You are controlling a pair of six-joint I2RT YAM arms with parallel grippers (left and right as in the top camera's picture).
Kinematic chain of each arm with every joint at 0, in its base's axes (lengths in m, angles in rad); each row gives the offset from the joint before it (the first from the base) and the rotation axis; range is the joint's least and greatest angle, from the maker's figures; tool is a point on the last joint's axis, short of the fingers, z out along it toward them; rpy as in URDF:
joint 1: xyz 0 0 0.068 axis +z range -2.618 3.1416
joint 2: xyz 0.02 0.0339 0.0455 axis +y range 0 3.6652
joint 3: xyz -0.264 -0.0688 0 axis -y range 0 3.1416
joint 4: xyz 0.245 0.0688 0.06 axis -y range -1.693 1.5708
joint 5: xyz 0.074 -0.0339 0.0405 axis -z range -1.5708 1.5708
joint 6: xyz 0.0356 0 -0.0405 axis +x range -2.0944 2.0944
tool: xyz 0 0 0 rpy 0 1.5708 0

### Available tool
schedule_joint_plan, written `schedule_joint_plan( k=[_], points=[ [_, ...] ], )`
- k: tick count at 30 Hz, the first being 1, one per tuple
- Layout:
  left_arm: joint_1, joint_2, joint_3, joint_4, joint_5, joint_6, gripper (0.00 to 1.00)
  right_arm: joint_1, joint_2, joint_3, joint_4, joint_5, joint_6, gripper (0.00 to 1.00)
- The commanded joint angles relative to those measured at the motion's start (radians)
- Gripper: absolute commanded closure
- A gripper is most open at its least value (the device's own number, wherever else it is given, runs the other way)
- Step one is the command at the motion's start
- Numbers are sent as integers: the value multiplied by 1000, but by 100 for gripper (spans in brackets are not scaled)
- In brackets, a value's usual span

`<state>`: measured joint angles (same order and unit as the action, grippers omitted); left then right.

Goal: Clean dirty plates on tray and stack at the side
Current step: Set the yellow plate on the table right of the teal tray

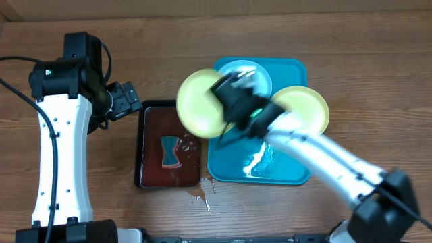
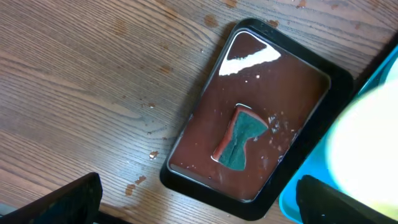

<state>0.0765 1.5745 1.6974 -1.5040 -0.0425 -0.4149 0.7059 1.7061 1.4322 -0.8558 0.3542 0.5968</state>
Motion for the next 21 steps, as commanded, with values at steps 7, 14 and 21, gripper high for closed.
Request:
schedule_joint_plan(
  k=[7, 14, 21],
  points=[
    [3, -9, 22, 0, -13, 10, 0, -760, -204, 69, -208, -389, -4, 96],
    [3, -9, 22, 0, -13, 10, 0, -1136, -130, -11, -269, -378, -55, 96],
    [3, -9, 22, 0, -13, 10, 0, -1287, -86, -213, -172, -375, -55, 96]
  ],
)
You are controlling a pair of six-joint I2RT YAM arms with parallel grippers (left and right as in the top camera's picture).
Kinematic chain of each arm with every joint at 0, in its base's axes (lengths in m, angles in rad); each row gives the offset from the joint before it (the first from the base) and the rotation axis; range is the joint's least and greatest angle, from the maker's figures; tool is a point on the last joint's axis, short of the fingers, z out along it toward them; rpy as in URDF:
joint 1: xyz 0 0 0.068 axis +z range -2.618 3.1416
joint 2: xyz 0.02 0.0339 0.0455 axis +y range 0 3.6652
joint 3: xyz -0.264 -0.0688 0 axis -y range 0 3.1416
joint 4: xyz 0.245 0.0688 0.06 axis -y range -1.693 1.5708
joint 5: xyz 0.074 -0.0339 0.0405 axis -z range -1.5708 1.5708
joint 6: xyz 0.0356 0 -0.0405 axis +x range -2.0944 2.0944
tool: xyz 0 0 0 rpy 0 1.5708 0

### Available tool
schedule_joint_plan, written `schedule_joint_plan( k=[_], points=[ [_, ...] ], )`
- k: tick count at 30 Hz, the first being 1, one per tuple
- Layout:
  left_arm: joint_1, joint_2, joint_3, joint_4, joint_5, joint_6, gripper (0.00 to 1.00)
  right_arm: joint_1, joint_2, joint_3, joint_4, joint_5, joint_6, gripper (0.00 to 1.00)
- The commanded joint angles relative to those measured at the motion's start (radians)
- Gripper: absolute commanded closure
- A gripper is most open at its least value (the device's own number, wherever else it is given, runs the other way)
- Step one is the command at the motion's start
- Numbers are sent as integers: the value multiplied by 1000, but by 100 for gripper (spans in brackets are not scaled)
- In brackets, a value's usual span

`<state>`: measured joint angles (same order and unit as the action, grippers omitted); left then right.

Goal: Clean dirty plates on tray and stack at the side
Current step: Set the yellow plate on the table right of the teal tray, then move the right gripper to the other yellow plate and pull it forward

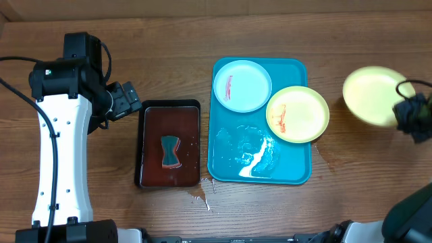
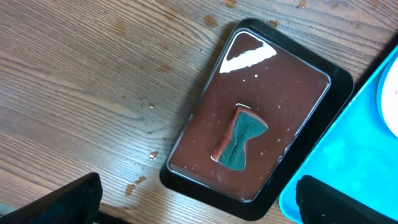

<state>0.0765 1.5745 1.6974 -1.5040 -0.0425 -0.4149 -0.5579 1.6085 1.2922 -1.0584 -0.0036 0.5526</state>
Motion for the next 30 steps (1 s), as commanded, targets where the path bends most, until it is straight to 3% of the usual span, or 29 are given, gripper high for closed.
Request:
schedule_joint_plan(
  k=[1, 7, 12, 16, 17, 21, 26, 30],
  points=[
    [3, -8, 22, 0, -13, 10, 0, -24, 11, -106, 52, -17, -11, 96],
    [3, -9, 22, 0, -13, 10, 0, 19, 11, -257, 161, -7, -10, 96],
    [3, -9, 22, 0, -13, 10, 0, 90, 8, -275, 155, 25, -11, 95],
    [3, -8, 22, 0, -13, 10, 0, 156, -19, -258, 124, 43, -11, 60],
    [3, -9, 22, 0, -13, 10, 0, 171, -30, -251, 116, 54, -11, 56],
    [3, -9, 22, 0, -13, 10, 0, 228, -89, -220, 107, 45, -31, 52],
    [3, -9, 22, 0, -13, 10, 0, 333, -156, -206, 196, -148, -254, 48],
    [3, -9, 22, 0, -13, 10, 0, 399, -126, -218, 275, -146, -299, 44]
  ],
)
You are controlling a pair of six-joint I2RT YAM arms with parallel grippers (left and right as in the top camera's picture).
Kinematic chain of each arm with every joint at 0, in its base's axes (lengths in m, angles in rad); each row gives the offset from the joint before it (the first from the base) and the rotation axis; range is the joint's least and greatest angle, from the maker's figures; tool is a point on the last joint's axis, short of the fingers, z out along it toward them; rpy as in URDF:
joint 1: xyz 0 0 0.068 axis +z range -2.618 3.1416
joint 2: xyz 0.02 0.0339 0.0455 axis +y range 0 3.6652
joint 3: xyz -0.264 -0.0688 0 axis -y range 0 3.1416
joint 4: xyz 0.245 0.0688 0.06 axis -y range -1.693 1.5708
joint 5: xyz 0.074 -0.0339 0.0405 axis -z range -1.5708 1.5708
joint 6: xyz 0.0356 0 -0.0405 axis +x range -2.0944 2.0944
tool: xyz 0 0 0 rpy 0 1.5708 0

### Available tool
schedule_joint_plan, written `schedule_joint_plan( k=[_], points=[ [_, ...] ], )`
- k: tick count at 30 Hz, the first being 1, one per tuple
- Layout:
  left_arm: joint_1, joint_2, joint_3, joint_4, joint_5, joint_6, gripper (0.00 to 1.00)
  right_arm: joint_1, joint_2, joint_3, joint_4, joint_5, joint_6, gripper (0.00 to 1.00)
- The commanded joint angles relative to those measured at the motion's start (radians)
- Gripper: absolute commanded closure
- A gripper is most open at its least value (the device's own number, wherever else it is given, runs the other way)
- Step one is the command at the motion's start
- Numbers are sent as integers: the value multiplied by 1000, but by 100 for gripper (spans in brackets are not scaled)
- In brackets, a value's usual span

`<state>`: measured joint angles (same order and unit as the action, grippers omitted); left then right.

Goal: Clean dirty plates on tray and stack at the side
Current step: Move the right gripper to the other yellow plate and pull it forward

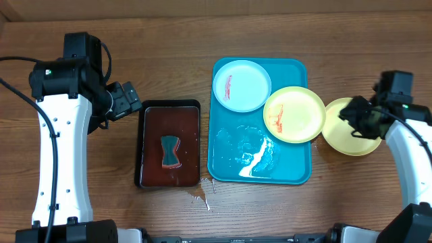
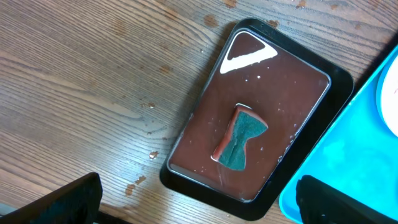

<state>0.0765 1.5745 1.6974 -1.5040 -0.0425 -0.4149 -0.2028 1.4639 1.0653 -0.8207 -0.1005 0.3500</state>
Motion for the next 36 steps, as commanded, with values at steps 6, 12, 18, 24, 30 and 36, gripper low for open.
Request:
schedule_joint_plan(
  k=[6, 12, 18, 24, 30, 36],
  points=[
    [3, -9, 22, 0, -13, 10, 0, 86, 151, -28, 158, -25, -97, 45],
    [3, -9, 22, 0, -13, 10, 0, 86, 252, -28, 184, -13, -97, 55],
    [3, -8, 22, 0, -13, 10, 0, 86, 258, -22, 158, -13, -92, 96],
    [3, -9, 22, 0, -13, 10, 0, 86, 200, 10, 84, -14, -89, 96],
    [3, -8, 22, 3, -6, -3, 0, 102, 68, 19, -46, -27, -89, 96],
    [2, -8, 21, 17, 95, -36, 0, 239, 34, 7, -132, -110, -97, 96]
  ],
)
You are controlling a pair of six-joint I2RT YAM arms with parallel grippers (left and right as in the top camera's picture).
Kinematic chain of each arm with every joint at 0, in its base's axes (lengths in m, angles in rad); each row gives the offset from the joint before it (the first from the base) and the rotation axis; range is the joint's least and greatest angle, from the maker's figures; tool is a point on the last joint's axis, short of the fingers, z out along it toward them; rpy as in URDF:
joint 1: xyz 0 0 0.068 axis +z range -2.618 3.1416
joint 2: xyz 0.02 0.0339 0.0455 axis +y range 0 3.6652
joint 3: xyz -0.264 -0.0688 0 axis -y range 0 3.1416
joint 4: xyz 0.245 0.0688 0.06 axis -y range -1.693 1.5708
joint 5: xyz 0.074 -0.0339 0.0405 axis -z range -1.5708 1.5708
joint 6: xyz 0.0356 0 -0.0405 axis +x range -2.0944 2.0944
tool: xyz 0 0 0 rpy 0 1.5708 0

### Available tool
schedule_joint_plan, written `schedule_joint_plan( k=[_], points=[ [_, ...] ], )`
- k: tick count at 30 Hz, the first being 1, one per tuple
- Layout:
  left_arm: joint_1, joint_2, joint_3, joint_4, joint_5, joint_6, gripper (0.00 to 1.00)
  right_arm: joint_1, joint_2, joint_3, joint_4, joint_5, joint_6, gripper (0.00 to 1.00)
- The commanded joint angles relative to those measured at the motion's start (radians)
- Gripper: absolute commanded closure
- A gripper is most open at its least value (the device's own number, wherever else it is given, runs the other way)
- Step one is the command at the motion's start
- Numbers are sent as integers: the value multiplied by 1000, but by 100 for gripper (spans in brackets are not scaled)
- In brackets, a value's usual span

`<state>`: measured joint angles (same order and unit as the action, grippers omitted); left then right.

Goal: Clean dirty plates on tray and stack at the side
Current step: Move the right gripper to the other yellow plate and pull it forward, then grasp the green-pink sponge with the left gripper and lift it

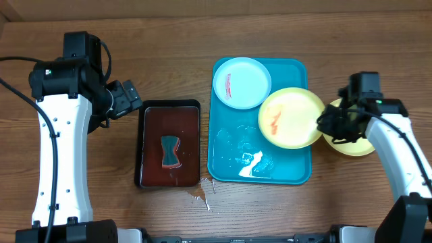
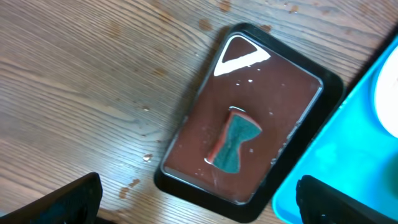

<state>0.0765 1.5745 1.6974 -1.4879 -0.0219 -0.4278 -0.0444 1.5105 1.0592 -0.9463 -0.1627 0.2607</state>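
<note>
A stained yellow plate [image 1: 289,118] sits tilted over the right side of the blue tray [image 1: 226,152]. My right gripper [image 1: 329,125] is shut on its right rim. A white plate [image 1: 241,82] with a red smear lies in the tray's far corner. Just right of the tray, a clean yellow plate [image 1: 359,143] rests on the table, partly under my right arm. A green sponge [image 2: 235,147] lies in brown water in the black tray [image 2: 323,84]. My left gripper [image 2: 199,210] hangs open to the left of the black tray, holding nothing.
Soapy water [image 1: 256,158] pools on the blue tray's near half. Small splashes [image 1: 200,194] dot the wood by the black tray's near corner. The table's far edge runs along the top of the overhead view.
My right gripper was on the clean yellow plate lying right of the tray; now it is on the stained yellow plate's rim. That plate has shifted left and tilted. The left wrist view shifted slightly.
First my right gripper held a yellow plate above the gap between the two trays. Then it had the plate at the far right of the table. Then the plate lay beside the tray. Now that gripper grips the stained yellow plate. My left gripper stayed open.
</note>
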Motion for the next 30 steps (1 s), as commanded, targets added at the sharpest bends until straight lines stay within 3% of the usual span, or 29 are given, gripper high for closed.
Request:
schedule_joint_plan(
  k=[1, 8, 14, 15, 17, 18, 23, 30],
  points=[
    [1, -8, 21, 0, 84, -21, 0, 113, -12, 1, 0, -48, -7, 96],
    [-35, -7, -6, -3, 92, 67, 4, 289, -10, -132, 147, 28, 92, 96],
    [-122, -6, -145, 77, 50, 85, 7, 312, -10, -202, 243, 42, 123, 96],
    [-134, -6, -177, 100, 46, 85, 7, 312, -10, -202, 243, 38, 101, 89],
    [-153, -6, -242, 148, 45, 85, 8, 312, -11, -200, 242, 38, 76, 60],
    [-161, -6, -277, 175, 45, 85, 9, 312, -11, -199, 242, 38, 75, 55],
    [-194, -6, -447, 322, 61, 84, 15, 312, -38, -169, 217, 39, 71, 54],
    [-267, 16, -695, 602, 75, 84, 41, 312, -166, -115, 171, 38, 72, 55]
  ],
)
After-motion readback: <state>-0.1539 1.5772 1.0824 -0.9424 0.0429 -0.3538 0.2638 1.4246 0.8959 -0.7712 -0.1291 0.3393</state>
